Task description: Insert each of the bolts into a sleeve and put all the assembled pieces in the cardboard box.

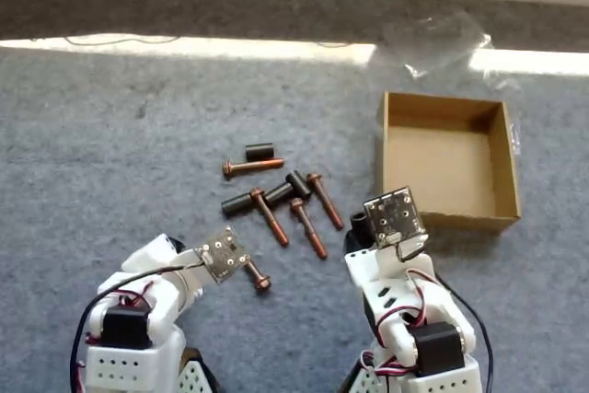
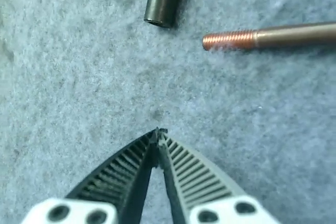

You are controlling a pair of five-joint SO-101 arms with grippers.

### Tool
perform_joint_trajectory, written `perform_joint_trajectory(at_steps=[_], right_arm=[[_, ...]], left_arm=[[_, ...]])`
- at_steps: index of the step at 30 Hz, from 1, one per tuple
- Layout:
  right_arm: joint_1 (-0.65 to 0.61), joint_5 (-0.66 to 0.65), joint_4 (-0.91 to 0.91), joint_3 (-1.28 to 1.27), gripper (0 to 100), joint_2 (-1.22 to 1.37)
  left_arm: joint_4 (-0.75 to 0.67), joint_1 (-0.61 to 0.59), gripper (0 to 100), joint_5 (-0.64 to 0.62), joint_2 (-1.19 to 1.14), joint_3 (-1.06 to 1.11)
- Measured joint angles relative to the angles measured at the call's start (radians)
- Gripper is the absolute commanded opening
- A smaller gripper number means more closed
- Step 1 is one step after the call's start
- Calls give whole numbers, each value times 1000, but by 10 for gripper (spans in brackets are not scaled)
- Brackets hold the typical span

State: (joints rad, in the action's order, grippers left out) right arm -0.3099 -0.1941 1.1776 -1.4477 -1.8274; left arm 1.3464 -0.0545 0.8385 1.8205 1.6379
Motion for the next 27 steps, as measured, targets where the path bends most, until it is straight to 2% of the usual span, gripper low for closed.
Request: perform_joint_trajectory(at_steps=[19,24,27], right_arm=[[0,0,-20,-46,4,-2],[0,0,-20,-46,4,-2],[0,0,-20,-46,4,-2]], left_arm=[[37,9,7,78,-3,-146],[43,9,7,86,-144,-250],[46,9,8,140,-295,-344]])
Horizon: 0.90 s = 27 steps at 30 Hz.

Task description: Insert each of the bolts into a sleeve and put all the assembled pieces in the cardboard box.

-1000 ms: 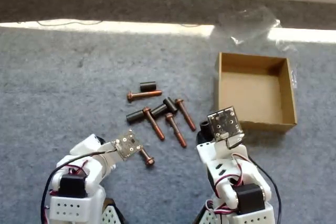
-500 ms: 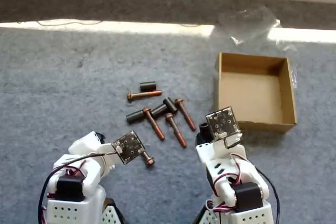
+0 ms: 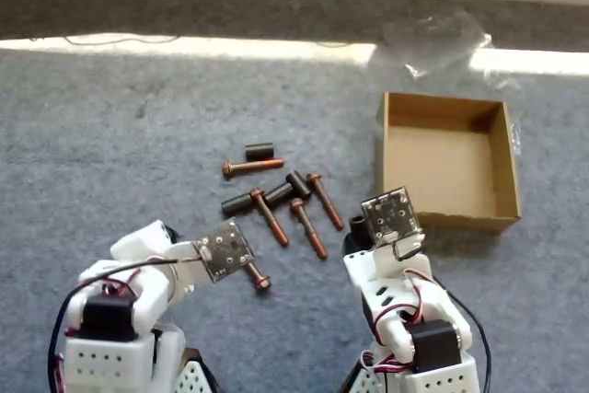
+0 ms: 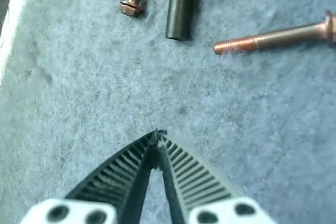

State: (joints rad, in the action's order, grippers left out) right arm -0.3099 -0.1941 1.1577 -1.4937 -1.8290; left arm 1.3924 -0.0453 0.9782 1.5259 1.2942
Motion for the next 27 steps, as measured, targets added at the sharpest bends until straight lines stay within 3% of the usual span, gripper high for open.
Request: perform_joint_trajectory(at_steps=[10,21,27], right_arm=[[0,0,0,0,4,0],[0,0,0,0,4,0],[0,0,0,0,4,0]], left_arm=[[3,9,8,244,-480,-212],[2,285,8,255,-793,-377],[2,358,8,255,-1013,-466]])
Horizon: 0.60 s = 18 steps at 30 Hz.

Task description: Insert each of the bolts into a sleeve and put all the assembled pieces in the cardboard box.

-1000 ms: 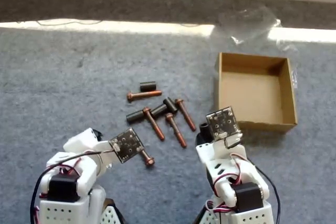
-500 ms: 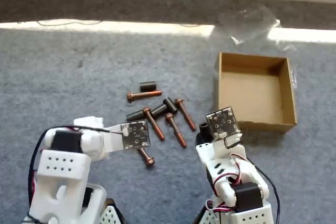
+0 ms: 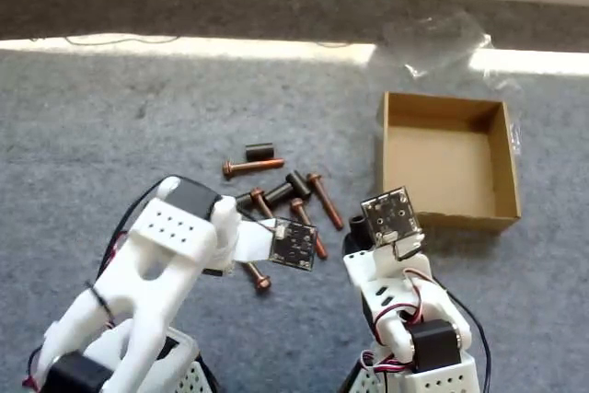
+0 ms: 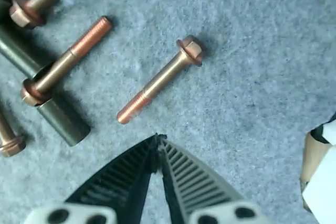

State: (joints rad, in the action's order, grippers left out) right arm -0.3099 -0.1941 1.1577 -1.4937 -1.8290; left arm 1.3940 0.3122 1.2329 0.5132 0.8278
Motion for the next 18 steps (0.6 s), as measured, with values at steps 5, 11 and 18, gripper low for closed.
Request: perform_joint_trajectory(at_steps=[5,11,18], right_arm=[[35,0,0,0,4,0],[160,0,0,0,4,0],[203,0,0,0,4,0]], left_arm=[[-3,46,8,0,-180,-75],[-3,55,8,0,-330,-163],[-2,57,100,25,-451,-207]])
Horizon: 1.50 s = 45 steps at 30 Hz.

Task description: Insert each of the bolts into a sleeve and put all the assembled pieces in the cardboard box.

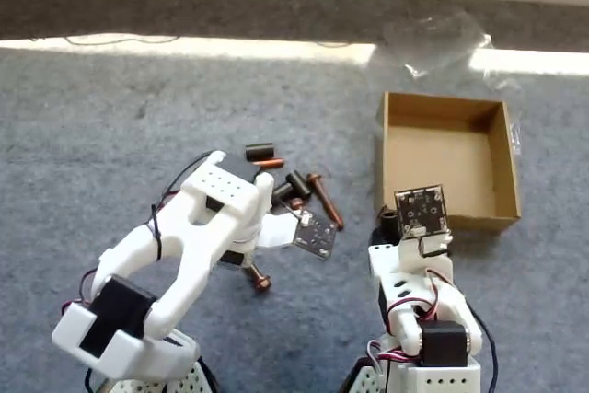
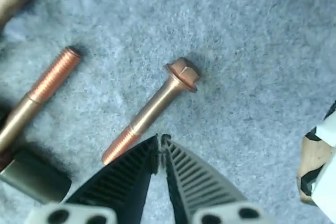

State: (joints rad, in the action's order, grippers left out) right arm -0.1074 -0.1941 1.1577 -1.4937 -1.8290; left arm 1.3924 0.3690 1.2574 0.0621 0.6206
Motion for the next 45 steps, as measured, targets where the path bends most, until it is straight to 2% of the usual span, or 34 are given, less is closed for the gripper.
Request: perform_joint_trajectory(at_steps=[11,20,29,45], right_arm=[[2,0,0,0,4,0],[2,0,0,0,4,0],[2,0,0,0,4,0],[2,0,0,0,4,0]], left_arm=[[0,-2,112,35,-29,-66],[0,94,112,35,-29,-78],[-184,123,112,37,-18,14],[-196,123,112,37,-25,0]])
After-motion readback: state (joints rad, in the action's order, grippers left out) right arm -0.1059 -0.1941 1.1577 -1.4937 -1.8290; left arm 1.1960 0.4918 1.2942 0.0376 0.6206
